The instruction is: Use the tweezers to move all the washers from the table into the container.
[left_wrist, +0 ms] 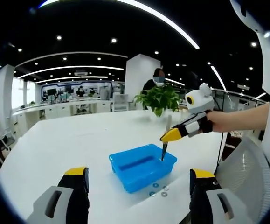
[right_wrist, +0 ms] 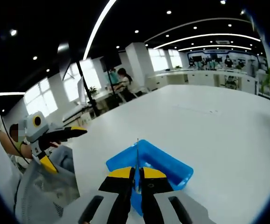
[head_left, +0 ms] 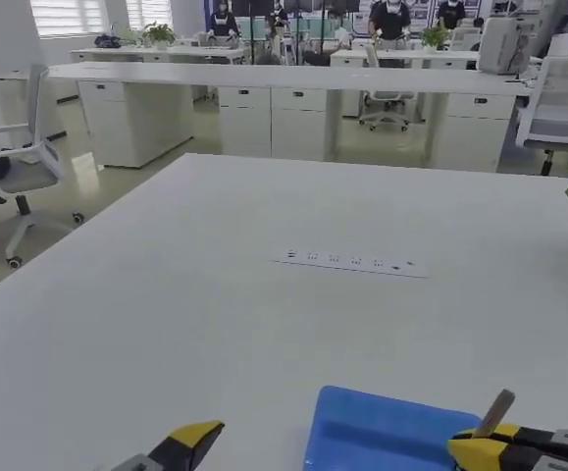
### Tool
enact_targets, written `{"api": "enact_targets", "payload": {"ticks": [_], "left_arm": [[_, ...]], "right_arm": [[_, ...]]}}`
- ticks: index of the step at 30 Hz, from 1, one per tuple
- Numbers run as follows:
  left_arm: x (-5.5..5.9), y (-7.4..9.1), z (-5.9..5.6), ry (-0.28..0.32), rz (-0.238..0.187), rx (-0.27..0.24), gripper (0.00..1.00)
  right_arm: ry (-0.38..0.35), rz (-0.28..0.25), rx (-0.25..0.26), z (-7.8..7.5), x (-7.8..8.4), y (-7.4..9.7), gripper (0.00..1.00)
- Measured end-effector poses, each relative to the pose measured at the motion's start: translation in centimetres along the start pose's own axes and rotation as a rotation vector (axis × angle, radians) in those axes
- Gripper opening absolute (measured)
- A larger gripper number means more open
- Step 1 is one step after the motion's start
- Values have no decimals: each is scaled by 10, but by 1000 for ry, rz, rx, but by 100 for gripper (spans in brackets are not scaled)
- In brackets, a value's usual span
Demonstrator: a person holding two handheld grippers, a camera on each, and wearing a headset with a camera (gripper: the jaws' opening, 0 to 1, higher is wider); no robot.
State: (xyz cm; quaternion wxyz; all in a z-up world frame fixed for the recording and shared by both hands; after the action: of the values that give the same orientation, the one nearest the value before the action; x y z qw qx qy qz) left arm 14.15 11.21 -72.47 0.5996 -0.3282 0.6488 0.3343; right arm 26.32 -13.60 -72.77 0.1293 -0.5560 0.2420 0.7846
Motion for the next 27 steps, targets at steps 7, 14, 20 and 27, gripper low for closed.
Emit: {"api": "enact_targets", "payload": {"ticks": [7, 14, 20, 27], "left_arm": [[-1, 1, 2, -2, -8, -17, 89], [1, 1, 3, -10, 14, -24, 88], [-1, 1, 1, -4, -7, -11, 89], [0, 1, 2, -1, 3, -19, 88]], "right_arm": [[21, 56, 47, -17, 6, -8, 3], [53, 105, 49, -22, 14, -17, 3], [68, 132, 52, -31, 19, -20, 3], [72, 139, 52, -33, 22, -20, 3]]}}
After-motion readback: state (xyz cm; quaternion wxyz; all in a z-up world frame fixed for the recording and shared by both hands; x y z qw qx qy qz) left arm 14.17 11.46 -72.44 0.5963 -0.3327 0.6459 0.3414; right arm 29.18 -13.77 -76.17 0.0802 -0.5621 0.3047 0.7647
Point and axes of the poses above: the centre of the closed fingertips' face, and the gripper's own axes: y roughly backward along the fingers, z roughly to its left, x roughly out of its underside, the point moved 10 cm from there along y, roughly backward along the fingers, and after that the axes turned 14 degrees about -z, right-handed, at the moved point
